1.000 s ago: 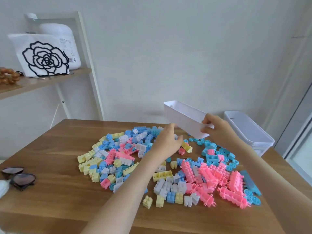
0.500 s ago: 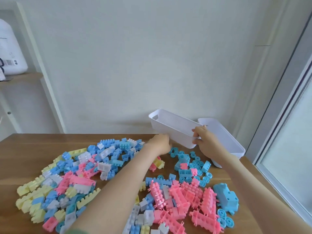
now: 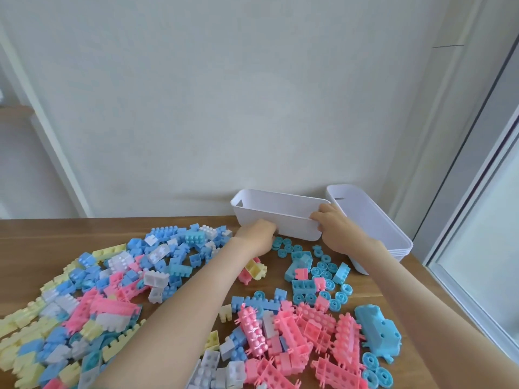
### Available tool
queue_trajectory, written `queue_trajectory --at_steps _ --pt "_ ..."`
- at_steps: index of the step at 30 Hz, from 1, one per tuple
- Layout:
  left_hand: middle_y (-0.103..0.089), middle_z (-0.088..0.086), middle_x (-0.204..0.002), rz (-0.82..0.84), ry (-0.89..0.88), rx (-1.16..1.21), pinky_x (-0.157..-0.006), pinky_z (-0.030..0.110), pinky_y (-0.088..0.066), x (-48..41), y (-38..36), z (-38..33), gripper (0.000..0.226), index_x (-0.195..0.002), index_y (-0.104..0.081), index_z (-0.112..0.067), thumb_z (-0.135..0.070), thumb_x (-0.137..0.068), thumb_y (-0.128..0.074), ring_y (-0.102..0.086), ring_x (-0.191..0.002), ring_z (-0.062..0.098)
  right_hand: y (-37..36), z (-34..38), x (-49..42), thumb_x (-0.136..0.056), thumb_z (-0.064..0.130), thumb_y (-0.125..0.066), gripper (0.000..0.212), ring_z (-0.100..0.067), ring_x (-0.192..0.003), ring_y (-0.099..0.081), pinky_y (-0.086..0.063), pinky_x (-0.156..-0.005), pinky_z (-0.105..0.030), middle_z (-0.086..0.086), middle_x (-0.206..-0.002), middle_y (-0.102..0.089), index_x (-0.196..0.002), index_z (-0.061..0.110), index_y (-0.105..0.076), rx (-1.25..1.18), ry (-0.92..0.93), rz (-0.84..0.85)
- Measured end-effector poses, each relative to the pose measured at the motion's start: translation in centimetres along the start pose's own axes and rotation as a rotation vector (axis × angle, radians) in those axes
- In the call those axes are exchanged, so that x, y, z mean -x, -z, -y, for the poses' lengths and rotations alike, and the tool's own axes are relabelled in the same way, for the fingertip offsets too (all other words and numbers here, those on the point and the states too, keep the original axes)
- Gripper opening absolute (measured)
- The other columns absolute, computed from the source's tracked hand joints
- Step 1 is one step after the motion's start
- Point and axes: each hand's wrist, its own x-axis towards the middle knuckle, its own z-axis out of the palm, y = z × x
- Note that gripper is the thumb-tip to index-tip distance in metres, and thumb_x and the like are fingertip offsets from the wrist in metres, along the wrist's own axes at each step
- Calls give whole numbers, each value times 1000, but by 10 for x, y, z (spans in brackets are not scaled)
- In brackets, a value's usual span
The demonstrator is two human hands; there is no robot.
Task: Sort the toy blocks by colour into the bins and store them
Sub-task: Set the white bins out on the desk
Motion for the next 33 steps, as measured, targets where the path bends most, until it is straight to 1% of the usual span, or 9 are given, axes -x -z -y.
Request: queue_trajectory --at_steps 4,6,10,14,18,23,27,29,33 --pt "-52 11 -131 -18 -6 58 -85 36 -50 15 3 10 54 -133 -47 -16 12 -88 -35 -55 -110 27 -2 6 -4 -97 25 -44 25 -20 -113 -41 -37 -96 -31 -3 -114 -51 -114 14 -59 5 -51 -22" --pt "-54 11 -131 3 -13 70 -86 36 -51 20 3 13 54 -128 -53 -17 14 -87 -37 -56 -110 26 -5 8 -6 -96 18 -45 27 -21 -115 -41 -33 -98 -31 -2 -114 -54 -120 16 -55 28 -43 8" --pt "-57 7 -128 -33 -17 178 -89 33 -50 29 2 21 51 -125 -57 -18 11 -89 -35 -56 -112 22 -11 8 -7 -93 2 -40 27 -25 -108 -46 -28 -93 -27 7 -78 -48 -111 17 -55 69 -53 65" --pt "-60 2 -123 -218 14 299 -88 34 -51 44 8 21 43 -122 -59 -17 5 -92 -35 -58 -108 18 -9 12 -1 -94 0 -38 34 -27 -114 -43 -29 -89 -24 -10 -106 -56 -119 15 -55 -8 -76 108" --pt "-67 2 -108 -275 -47 259 -77 37 -54 65 13 16 30 -114 -61 -18 -15 -99 -34 -64 -83 19 -8 17 9 -89 -8 -38 45 -25 -118 -39 -30 -93 -23 -3 -108 -49 -124 16 -54 -69 -59 143" --pt "-65 4 -109 -223 28 468 -79 28 -51 98 21 22 32 -119 -56 -15 -9 -99 -31 -61 -97 14 -1 25 27 -95 1 -38 34 -30 -117 -38 -32 -82 -20 -9 -129 -33 -118 19 -55 -124 -72 213" --pt "-64 1 -110 -222 44 481 -67 22 -46 126 33 26 34 -125 -50 -15 -5 -98 -32 -60 -99 14 6 33 46 -100 7 -36 39 -32 -142 -10 -17 -112 -36 -2 -152 -23 -133 24 -47 -151 -64 257" --pt "-64 -2 -110 -200 33 487 -59 19 -41 139 33 23 33 -126 -50 -17 -7 -98 -35 -60 -98 12 10 37 56 -99 11 -41 50 -25 -144 -5 -11 -117 -41 3 -156 -14 -143 34 -32 -219 -42 205" --pt "-62 -1 -115 -199 16 449 -77 23 -46 157 28 14 30 -128 -50 -17 -16 -99 -43 -59 -97 11 19 51 71 -96 18 -50 68 -17 -144 -7 -14 -117 -37 1 -157 -8 -150 29 -10 -259 -27 0"
